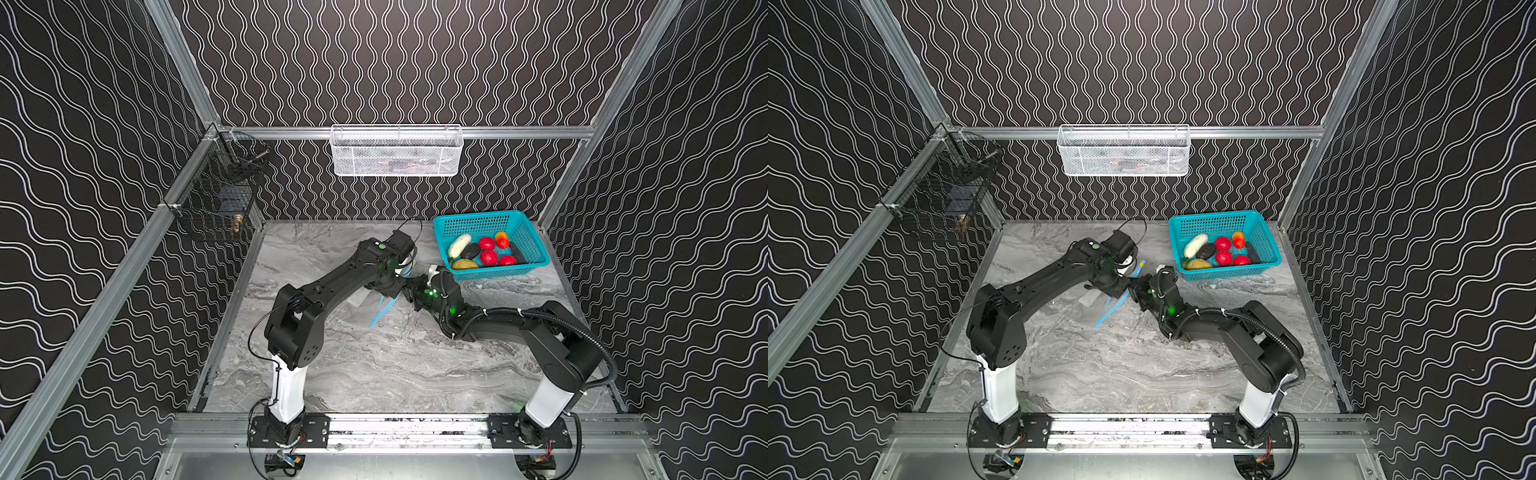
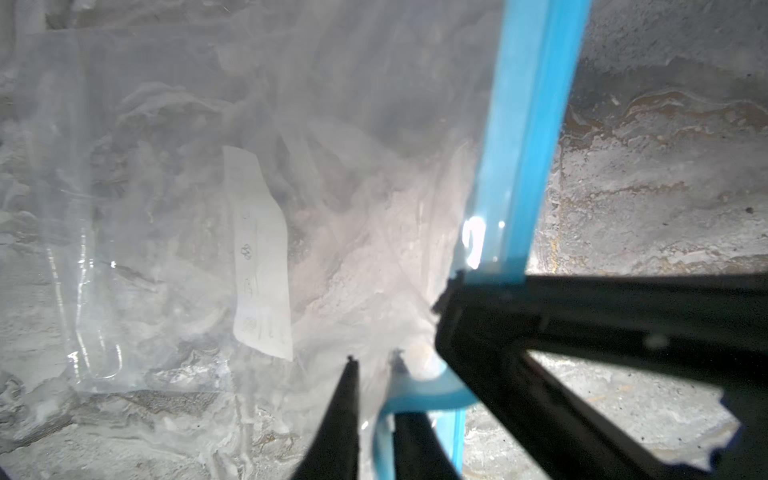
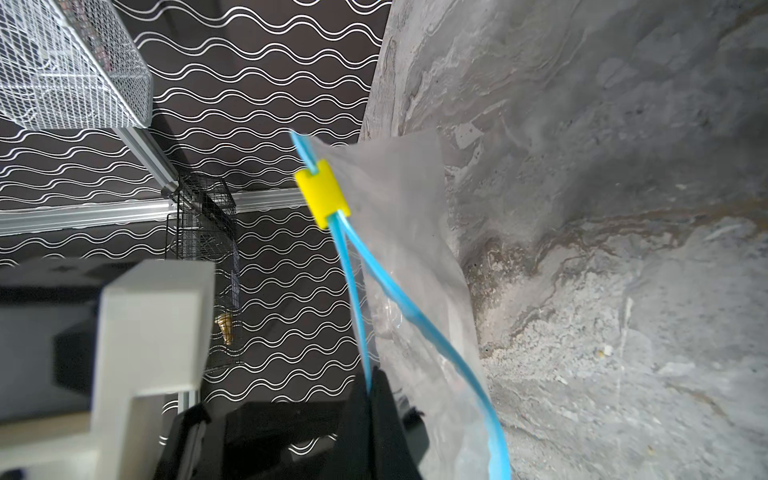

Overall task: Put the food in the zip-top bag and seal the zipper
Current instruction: 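Pull the zipper sides apart with both grippers to open the bag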

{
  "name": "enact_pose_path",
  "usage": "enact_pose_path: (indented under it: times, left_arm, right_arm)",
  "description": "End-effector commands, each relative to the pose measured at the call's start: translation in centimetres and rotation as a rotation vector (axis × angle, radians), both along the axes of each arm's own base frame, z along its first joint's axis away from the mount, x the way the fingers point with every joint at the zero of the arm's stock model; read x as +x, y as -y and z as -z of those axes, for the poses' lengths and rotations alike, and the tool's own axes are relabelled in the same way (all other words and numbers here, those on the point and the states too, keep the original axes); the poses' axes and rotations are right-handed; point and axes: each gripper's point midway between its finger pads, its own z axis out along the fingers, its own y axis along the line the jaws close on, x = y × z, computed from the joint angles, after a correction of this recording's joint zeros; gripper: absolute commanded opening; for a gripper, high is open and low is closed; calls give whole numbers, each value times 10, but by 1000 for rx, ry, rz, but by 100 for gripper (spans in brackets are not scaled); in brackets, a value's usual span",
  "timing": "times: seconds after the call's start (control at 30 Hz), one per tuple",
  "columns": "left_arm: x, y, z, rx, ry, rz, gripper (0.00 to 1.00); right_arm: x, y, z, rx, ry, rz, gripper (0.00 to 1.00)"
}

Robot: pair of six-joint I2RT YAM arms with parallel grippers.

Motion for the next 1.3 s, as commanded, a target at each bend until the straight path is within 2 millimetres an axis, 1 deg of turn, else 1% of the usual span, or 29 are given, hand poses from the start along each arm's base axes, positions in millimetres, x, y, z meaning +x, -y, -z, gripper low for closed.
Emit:
enact_pose_path:
  times: [0.0, 0.13, 0.2, 0.23, 0.27, 0.33, 0.37, 0.43, 0.57, 0.67, 0.73, 0.9, 1.03, 1.13, 1.17, 1.2, 1.27]
  left_arm:
    - [2, -3, -2, 25, 22, -17, 0]
    - [3, -5, -3, 40, 35, -17, 0]
    - [5, -9, -4, 57, 47, -26, 0]
    - [6, -11, -6, 71, 61, -33, 0]
    - [8, -14, -8, 81, 73, -43, 0]
    - [11, -19, -11, 104, 95, -62, 0]
    - [12, -22, -12, 107, 95, -74, 0]
    - [11, -24, -12, 95, 84, -85, 0]
    - [10, -32, -7, 80, 62, -110, 0]
    - [12, -33, -9, 66, 55, -123, 0]
    - [13, -33, -13, 51, 55, -129, 0]
    - [13, -29, -24, -2, 56, -122, 0]
    - [9, -26, -27, -36, 48, -103, 0]
    - [7, -24, -28, -51, 37, -93, 0]
    - [7, -24, -28, -52, 36, -93, 0]
    - [7, -25, -28, -51, 35, -93, 0]
    - [8, -25, -28, -53, 37, -96, 0]
  right_arm:
    - [1, 0, -9, 28, 8, 12, 0]
    - [1, -4, -10, 18, 19, -9, 0]
    - [0, -8, -13, 11, 29, -35, 16]
    - [-1, -9, -15, 6, 38, -46, 22]
    - [-2, -9, -16, -1, 43, -50, 25]
    - [-5, -5, -19, -9, 47, -50, 25]
    - [-7, -2, -21, -17, 52, -47, 27]
    - [-12, 3, -23, -44, 56, -52, 34]
    - [-20, 15, -28, -129, 71, -56, 43]
    - [-26, 24, -21, -205, 63, -57, 46]
    - [-26, 24, -13, -255, 47, -73, 47]
    - [-24, 10, 8, -313, 16, -147, 48]
    - [-16, -8, 12, -315, 53, -211, 49]
    - [-10, -25, 8, -297, 90, -269, 49]
    - [-9, -30, 4, -289, 109, -281, 49]
    - [-4, -35, -5, -280, 133, -286, 49]
    - [-2, -38, -7, -275, 140, -294, 49]
